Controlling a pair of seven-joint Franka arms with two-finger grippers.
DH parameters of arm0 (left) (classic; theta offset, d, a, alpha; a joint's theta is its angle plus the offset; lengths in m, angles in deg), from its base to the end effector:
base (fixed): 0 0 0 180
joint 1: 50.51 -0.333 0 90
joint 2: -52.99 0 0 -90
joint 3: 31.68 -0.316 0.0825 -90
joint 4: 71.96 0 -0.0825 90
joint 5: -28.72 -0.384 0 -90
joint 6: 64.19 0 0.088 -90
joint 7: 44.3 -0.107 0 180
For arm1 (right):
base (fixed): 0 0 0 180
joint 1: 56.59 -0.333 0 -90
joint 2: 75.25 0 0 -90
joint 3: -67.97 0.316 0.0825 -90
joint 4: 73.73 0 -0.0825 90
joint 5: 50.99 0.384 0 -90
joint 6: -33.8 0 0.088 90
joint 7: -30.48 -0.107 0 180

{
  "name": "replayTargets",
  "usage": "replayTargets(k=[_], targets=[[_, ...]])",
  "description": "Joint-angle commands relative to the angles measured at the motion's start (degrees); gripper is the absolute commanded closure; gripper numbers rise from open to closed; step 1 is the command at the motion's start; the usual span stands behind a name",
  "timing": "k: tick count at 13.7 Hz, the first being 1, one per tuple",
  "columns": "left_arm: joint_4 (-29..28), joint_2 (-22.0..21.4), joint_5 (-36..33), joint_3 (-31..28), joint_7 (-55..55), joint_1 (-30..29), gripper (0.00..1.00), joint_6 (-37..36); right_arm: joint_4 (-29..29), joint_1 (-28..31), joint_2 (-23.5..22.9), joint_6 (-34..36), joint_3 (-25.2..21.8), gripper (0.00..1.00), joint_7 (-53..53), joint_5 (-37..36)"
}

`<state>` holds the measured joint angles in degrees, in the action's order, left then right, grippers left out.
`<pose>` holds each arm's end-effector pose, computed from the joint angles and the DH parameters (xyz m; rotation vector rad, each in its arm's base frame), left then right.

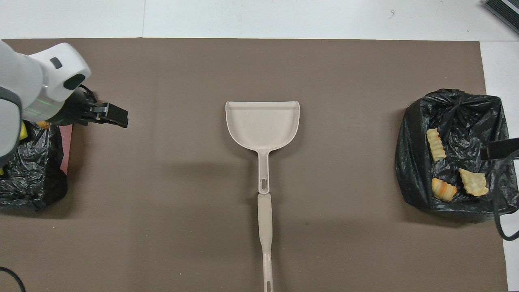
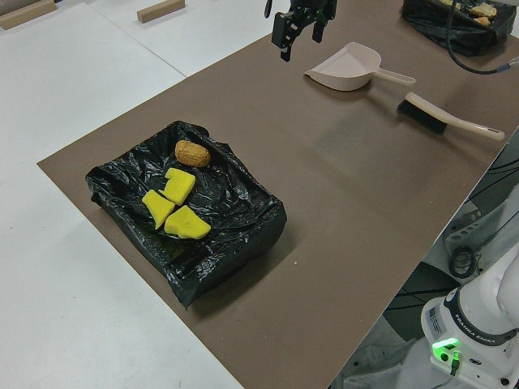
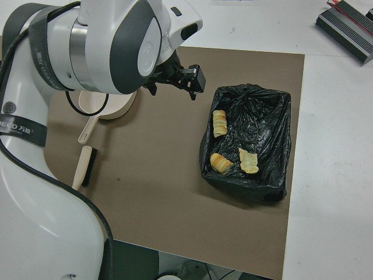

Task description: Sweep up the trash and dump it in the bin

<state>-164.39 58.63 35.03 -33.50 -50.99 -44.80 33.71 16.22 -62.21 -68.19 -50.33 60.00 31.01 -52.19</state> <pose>0.5906 -0.0513 0.5604 3.0247 -0.2570 -0.0005 0.5038 -0.0285 0.6804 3.1367 -0.0522 0.0319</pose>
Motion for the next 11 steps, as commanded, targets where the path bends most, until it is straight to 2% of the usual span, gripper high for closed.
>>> replayTargets(k=[1, 4, 7, 11], targets=[[-0.7, -1.7, 0.1, 0.4, -4.8, -6.6, 0.0, -1.0, 0.7, 0.0, 0.6, -0.2, -0.1, 0.0, 0.1, 0.4], [-0.5, -1.7, 0.1, 0.4, -3.6, -10.0, 0.0, -0.3, 0.7, 0.0, 0.6, -0.2, -0.1, 0.0, 0.1, 0.4], [0.0, -2.0, 0.0, 1.2, 1.6, -8.9, 0.0, -1.3, 0.7, 0.0, 0.6, -0.2, -0.1, 0.0, 0.2, 0.4], [0.0, -5.4, -3.7, 1.6, 0.8, -7.5, 0.0, -5.4, 0.7, 0.0, 0.6, -0.2, -0.1, 0.0, 0.1, 0.4]])
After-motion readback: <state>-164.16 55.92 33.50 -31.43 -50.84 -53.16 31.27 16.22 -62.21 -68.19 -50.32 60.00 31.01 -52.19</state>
